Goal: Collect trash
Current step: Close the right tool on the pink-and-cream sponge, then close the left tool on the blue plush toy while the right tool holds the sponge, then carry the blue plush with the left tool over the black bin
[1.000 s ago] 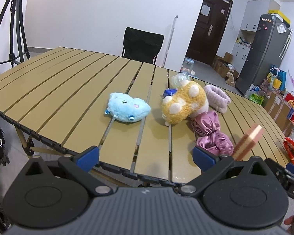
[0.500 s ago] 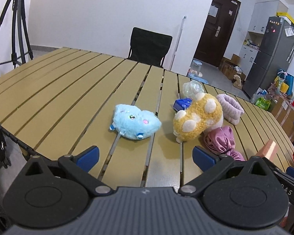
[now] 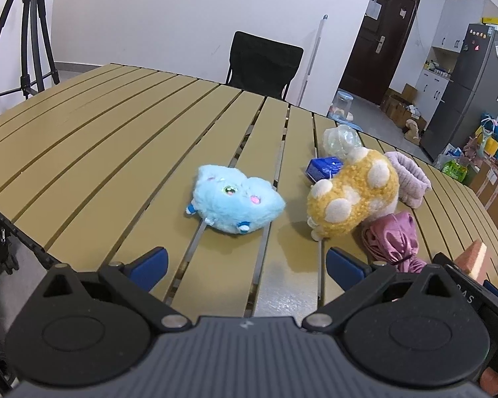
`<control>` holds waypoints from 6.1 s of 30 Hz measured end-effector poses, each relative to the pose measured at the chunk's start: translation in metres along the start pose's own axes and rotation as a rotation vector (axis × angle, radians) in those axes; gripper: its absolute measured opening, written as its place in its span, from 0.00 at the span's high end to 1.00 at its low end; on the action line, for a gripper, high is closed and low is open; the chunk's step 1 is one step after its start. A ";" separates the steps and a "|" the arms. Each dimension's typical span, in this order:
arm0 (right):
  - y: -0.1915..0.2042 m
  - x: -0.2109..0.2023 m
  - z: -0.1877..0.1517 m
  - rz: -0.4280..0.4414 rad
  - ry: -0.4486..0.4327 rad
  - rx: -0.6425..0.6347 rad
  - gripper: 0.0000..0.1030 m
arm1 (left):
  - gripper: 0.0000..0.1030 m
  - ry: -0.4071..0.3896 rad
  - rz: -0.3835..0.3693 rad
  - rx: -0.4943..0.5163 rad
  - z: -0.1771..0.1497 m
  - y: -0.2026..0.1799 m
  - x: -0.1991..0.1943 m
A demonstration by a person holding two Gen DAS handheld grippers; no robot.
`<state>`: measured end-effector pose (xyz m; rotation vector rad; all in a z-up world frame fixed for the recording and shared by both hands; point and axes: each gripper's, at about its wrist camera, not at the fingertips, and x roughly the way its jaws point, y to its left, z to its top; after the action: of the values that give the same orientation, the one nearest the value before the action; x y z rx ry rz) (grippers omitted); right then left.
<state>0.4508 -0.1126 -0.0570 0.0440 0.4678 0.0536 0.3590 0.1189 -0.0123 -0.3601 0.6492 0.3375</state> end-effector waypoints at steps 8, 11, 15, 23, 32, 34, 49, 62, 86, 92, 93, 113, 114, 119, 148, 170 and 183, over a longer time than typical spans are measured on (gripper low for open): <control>-0.008 0.011 -0.004 -0.014 0.023 0.035 0.40 | 0.00 0.004 0.007 -0.001 0.003 0.000 0.006; -0.018 0.010 -0.004 -0.009 0.020 0.064 0.54 | 0.00 0.001 0.005 0.007 0.002 -0.003 0.006; -0.037 0.008 -0.005 0.030 0.010 0.123 0.71 | 0.00 -0.004 0.017 0.026 0.002 -0.005 0.007; -0.052 -0.001 -0.004 0.033 -0.042 0.157 0.71 | 0.00 -0.010 0.052 0.044 0.011 -0.004 0.022; -0.063 -0.007 -0.004 0.026 -0.075 0.157 0.71 | 0.00 0.000 0.029 0.032 0.033 -0.006 0.045; -0.064 -0.008 -0.003 0.024 -0.083 0.148 0.71 | 0.00 0.001 0.016 0.023 0.038 -0.006 0.052; -0.068 -0.010 -0.005 0.009 -0.107 0.122 0.71 | 0.00 0.051 0.073 0.021 0.042 -0.006 0.096; -0.066 -0.016 -0.005 0.031 -0.111 0.112 0.71 | 0.23 -0.004 0.082 0.071 0.033 -0.012 0.089; -0.088 -0.071 -0.011 0.090 -0.151 0.048 0.71 | 0.24 -0.111 0.010 0.078 0.013 -0.026 0.003; -0.091 -0.095 -0.017 0.106 -0.165 0.012 0.71 | 0.24 -0.132 -0.040 0.080 -0.002 -0.031 -0.025; -0.092 -0.098 -0.018 0.108 -0.167 0.006 0.71 | 0.24 -0.134 -0.050 0.083 -0.005 -0.032 -0.030; -0.102 -0.167 -0.069 0.108 -0.144 -0.055 0.71 | 0.24 -0.136 -0.176 0.100 -0.081 -0.021 -0.106; -0.103 -0.170 -0.073 0.107 -0.135 -0.056 0.71 | 0.24 -0.133 -0.179 0.102 -0.085 -0.019 -0.108; -0.104 -0.180 -0.092 0.108 -0.091 -0.061 0.71 | 0.24 -0.106 -0.186 0.119 -0.108 -0.014 -0.117; -0.130 -0.188 -0.208 0.014 0.251 -0.130 0.71 | 0.24 0.155 -0.125 0.265 -0.206 -0.009 -0.086; -0.155 -0.163 -0.223 -0.066 0.339 -0.064 0.71 | 0.24 0.287 -0.090 0.243 -0.212 -0.020 -0.046; -0.177 -0.146 -0.232 -0.107 0.378 -0.013 0.71 | 0.24 0.346 -0.107 0.276 -0.222 -0.056 -0.023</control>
<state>0.2236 -0.2915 -0.2075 -0.0042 0.8472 -0.0412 0.2492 -0.0297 -0.1496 -0.1883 0.9992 0.0793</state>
